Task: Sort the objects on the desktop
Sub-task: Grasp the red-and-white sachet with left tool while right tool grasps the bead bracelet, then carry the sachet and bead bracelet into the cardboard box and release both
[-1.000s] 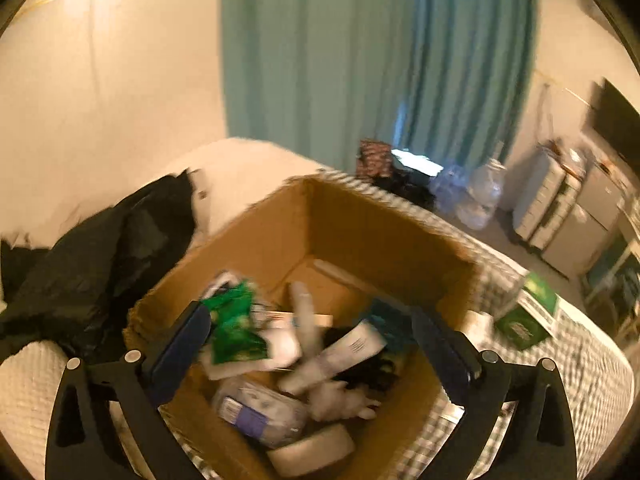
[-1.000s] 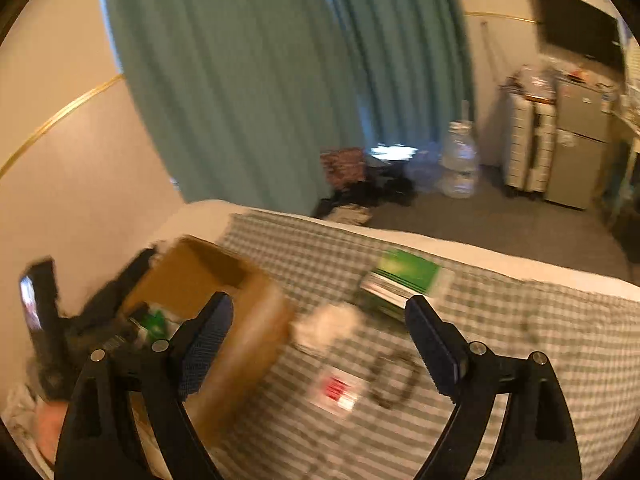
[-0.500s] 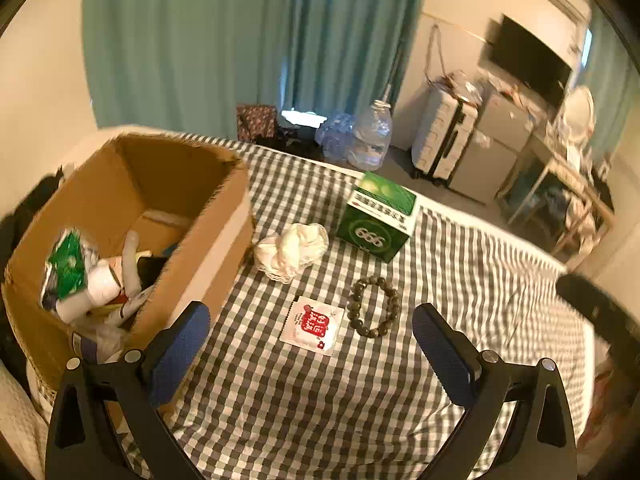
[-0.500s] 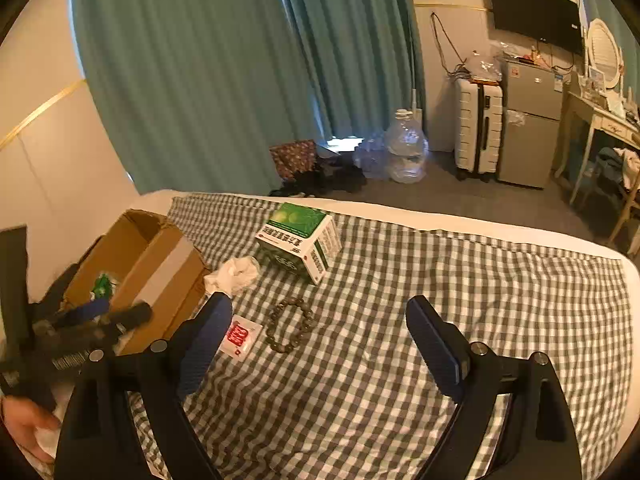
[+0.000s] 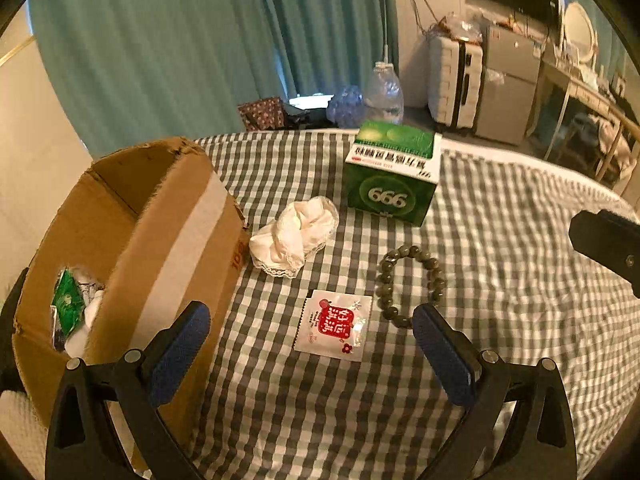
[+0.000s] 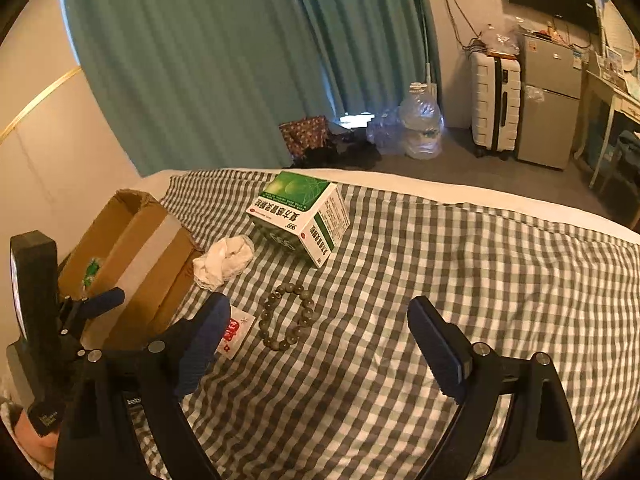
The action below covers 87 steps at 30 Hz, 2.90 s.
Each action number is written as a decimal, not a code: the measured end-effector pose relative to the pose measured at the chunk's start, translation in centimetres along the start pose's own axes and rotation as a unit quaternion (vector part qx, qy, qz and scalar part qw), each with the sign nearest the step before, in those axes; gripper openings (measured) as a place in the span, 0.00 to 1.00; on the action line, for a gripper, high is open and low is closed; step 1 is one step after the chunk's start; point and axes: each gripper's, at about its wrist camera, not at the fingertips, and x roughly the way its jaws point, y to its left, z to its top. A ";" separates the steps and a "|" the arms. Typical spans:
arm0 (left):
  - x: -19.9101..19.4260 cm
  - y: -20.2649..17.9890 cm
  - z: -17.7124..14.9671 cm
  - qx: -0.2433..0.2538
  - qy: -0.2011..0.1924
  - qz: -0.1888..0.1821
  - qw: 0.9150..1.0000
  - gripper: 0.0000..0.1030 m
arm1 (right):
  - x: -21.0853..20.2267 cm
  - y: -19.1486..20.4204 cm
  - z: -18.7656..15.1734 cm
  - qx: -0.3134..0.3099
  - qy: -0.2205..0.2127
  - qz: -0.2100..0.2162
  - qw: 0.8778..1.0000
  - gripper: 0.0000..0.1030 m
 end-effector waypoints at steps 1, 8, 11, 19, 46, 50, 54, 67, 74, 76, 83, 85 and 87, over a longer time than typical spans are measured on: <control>0.5 -0.1 0.0 0.000 0.005 0.002 1.000 1.00 | 0.7 0.0 -0.1 -0.002 0.004 0.002 1.000 0.88; 5.0 0.8 -0.5 -0.036 0.038 -0.004 0.999 1.00 | 5.0 0.4 -0.6 -0.010 0.030 0.017 0.999 0.88; 7.1 0.8 -0.9 -0.046 0.062 -0.010 0.997 1.00 | 7.0 0.8 -1.0 -0.020 0.044 0.013 0.999 0.88; 10.0 1.0 -1.8 -0.057 0.105 -0.029 0.992 1.00 | 11.1 1.7 -2.4 -0.061 0.081 -0.004 0.995 0.75; 9.3 -1.8 -3.1 -0.028 0.077 -0.080 0.993 0.35 | 12.2 3.4 -2.2 -0.098 0.058 0.008 0.993 0.11; 7.9 -2.4 -3.0 -0.038 0.075 -0.099 0.991 0.27 | 10.2 3.1 -1.8 -0.082 0.046 0.012 0.995 0.11; 6.4 -3.6 -3.8 -0.033 0.077 -0.128 0.988 0.27 | 7.7 3.0 -2.2 -0.079 0.037 0.008 0.996 0.11; -0.9 -1.3 -1.9 -0.034 0.007 -0.122 0.992 0.27 | -0.4 5.0 -3.2 -0.096 0.009 0.003 0.995 0.11; -5.7 1.5 -1.6 -0.046 -0.035 -0.132 0.990 0.27 | -4.3 8.1 -2.8 -0.114 -0.011 0.022 0.993 0.11; -6.6 1.8 -1.2 -0.046 -0.041 -0.141 0.988 0.27 | -5.7 9.2 -2.6 -0.124 -0.022 0.025 0.992 0.11; -10.3 7.2 1.0 -0.079 -0.087 -0.121 0.986 0.27 | -8.5 13.5 -0.2 -0.148 -0.043 0.057 0.986 0.11; -10.5 9.9 1.5 -0.109 -0.091 -0.115 0.983 0.27 | -8.8 14.9 0.6 -0.159 -0.049 0.062 0.984 0.11; -10.5 12.3 1.9 -0.133 -0.092 -0.104 0.981 0.27 | -8.9 16.8 1.6 -0.170 -0.055 0.072 0.981 0.11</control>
